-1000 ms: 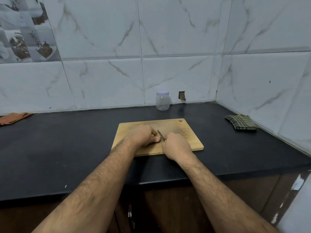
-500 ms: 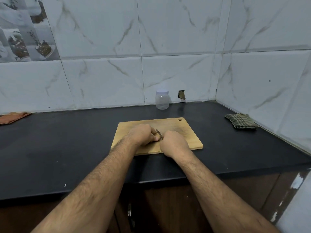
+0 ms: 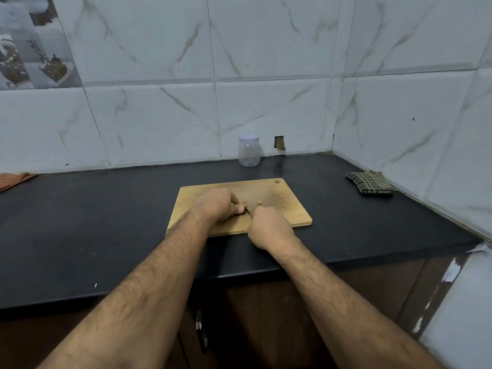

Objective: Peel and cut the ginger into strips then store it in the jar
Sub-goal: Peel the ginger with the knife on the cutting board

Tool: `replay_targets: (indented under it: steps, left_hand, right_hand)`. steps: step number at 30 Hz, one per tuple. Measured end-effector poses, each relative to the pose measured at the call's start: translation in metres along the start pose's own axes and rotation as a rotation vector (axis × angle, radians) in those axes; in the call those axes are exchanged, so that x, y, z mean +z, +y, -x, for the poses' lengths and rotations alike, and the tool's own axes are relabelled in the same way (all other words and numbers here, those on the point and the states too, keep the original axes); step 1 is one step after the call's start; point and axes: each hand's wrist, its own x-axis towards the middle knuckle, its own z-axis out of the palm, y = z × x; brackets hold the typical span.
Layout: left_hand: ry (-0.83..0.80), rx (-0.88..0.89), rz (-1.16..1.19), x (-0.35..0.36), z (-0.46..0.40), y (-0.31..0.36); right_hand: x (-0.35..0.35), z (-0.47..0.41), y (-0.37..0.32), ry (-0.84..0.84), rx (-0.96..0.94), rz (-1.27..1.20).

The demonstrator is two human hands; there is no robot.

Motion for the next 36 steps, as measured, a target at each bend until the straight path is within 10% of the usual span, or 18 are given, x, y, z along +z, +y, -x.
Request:
replay_targets:
  steps: [36]
  left_hand:
    - [0.01, -0.111, 0.26, 0.001, -0.002, 0.004]
  right_hand:
    - [0.001, -0.021, 0.0, 0.024, -0.048, -0.104]
